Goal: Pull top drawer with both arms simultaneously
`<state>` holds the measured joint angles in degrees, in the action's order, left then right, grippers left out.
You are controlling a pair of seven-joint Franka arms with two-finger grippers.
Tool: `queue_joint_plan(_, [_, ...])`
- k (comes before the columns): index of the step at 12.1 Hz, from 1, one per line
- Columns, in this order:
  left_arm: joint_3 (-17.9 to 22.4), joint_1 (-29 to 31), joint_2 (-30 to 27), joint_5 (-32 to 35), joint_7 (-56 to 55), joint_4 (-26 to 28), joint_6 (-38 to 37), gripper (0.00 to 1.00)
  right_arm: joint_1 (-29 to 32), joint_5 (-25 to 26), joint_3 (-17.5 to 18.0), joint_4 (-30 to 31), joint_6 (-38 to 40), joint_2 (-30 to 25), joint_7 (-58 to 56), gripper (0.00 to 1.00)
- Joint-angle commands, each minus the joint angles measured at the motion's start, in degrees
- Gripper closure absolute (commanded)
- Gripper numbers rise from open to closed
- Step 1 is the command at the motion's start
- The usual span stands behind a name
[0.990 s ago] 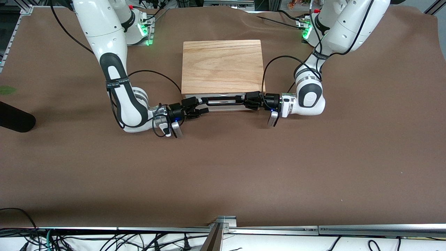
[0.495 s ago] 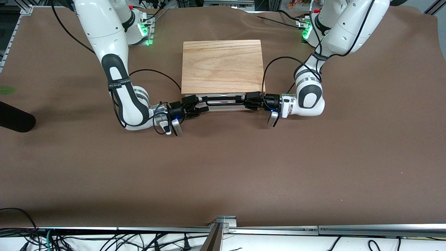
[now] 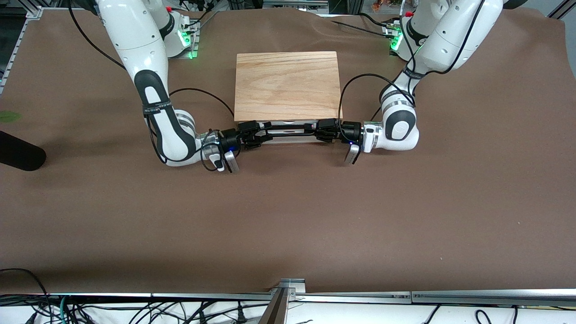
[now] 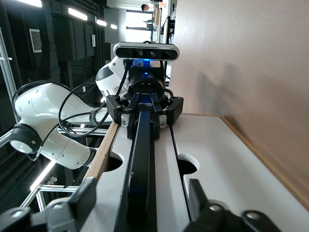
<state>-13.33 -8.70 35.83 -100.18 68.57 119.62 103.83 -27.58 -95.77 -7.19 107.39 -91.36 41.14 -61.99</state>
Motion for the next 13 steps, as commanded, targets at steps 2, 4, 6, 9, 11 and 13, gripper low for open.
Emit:
queue_joint_plan(2, [-0.21,-0.61,1.53,-0.98,1.40,0.08,-1.00,1.00,-0.02,-1.88,0.25,0.54,0.48,0.08,-1.73,0.34])
queue_joint_plan(4, [-0.21,-0.61,1.53,-0.98,1.40,0.08,-1.00,1.00,0.07,-1.97,0.25,0.45,0.57,0.08,-1.73,0.40])
queue_joint_plan(6, [-0.21,-0.53,1.53,-0.90,1.31,0.17,-1.00,1.00,0.07,-2.05,0.25,0.45,0.48,0.08,-1.73,0.49])
queue_joint_plan(9, [-0.21,-0.53,1.44,-0.90,0.61,0.17,-1.00,1.00,0.42,-1.88,0.16,0.72,0.92,0.08,-1.82,0.50])
queue_joint_plan(11, [-0.21,-0.61,1.44,-0.81,0.60,0.17,-1.00,1.00,1.21,-1.88,0.08,1.24,2.23,0.08,-2.60,0.49])
queue_joint_plan(13, [-0.21,-0.53,1.44,-0.90,0.52,0.17,-1.00,1.00,2.88,-1.70,0.08,2.29,4.25,0.17,-4.80,0.49])
